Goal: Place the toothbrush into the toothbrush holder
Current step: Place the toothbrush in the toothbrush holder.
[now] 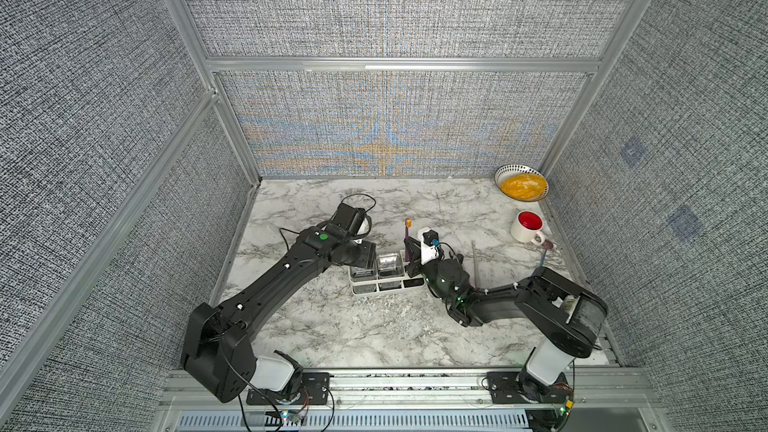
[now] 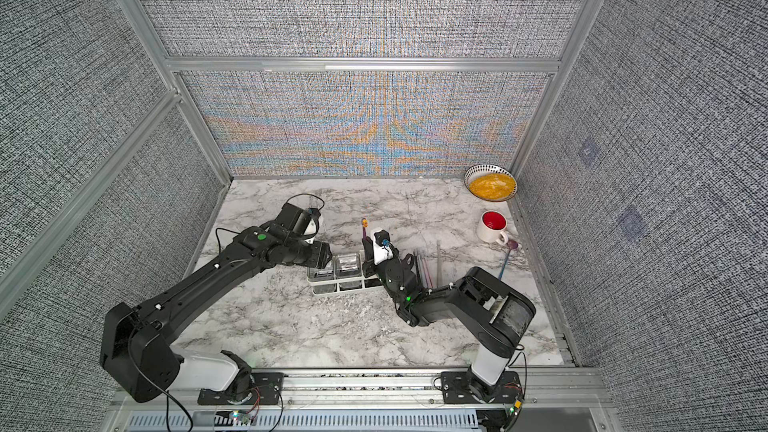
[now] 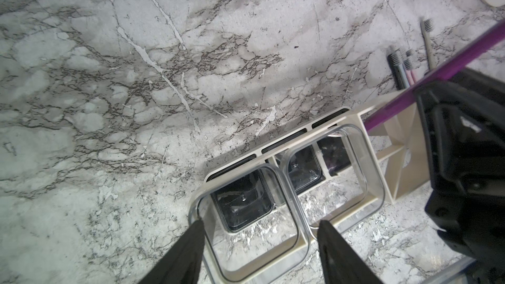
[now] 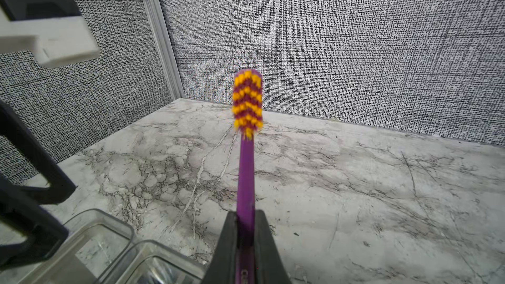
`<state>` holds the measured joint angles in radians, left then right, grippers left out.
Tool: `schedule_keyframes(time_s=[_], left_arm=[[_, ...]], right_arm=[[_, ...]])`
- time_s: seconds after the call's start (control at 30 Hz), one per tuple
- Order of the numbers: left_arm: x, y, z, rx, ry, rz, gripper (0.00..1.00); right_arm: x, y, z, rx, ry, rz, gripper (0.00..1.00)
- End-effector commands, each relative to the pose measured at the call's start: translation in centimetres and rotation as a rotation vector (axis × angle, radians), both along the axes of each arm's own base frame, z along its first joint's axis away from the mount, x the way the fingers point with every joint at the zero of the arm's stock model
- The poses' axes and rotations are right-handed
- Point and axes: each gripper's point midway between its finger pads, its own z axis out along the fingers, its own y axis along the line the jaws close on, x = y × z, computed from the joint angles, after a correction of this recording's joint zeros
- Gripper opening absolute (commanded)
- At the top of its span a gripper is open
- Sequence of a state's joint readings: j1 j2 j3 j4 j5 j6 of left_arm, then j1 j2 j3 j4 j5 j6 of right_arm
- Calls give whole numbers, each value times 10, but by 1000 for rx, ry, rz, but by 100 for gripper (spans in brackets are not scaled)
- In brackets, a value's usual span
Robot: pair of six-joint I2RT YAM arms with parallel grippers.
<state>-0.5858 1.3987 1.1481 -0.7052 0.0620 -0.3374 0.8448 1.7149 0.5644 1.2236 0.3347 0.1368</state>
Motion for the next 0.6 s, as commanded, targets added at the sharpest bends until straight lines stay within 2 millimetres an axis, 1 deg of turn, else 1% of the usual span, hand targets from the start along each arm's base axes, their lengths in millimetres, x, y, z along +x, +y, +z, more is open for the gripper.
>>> schedule_keyframes(time_s=[0.0, 0.17, 0.23, 0.43, 0.57], left_arm=[[2, 0, 2, 1, -16, -7, 68], [2, -2, 0, 6, -11, -14, 68], [2, -3, -1, 9, -12, -15, 68], [3, -4, 1, 8, -18, -17, 68], [2, -5, 0, 12, -20, -22, 68]], right_arm=[[0, -1, 9, 38, -31, -10, 5], [-2, -2, 4, 41, -26, -9, 14], [-3, -2, 3, 43, -26, -8, 16], [-5, -3, 1, 52, -21, -11, 18], [-6, -5, 0, 59, -22, -20, 16]])
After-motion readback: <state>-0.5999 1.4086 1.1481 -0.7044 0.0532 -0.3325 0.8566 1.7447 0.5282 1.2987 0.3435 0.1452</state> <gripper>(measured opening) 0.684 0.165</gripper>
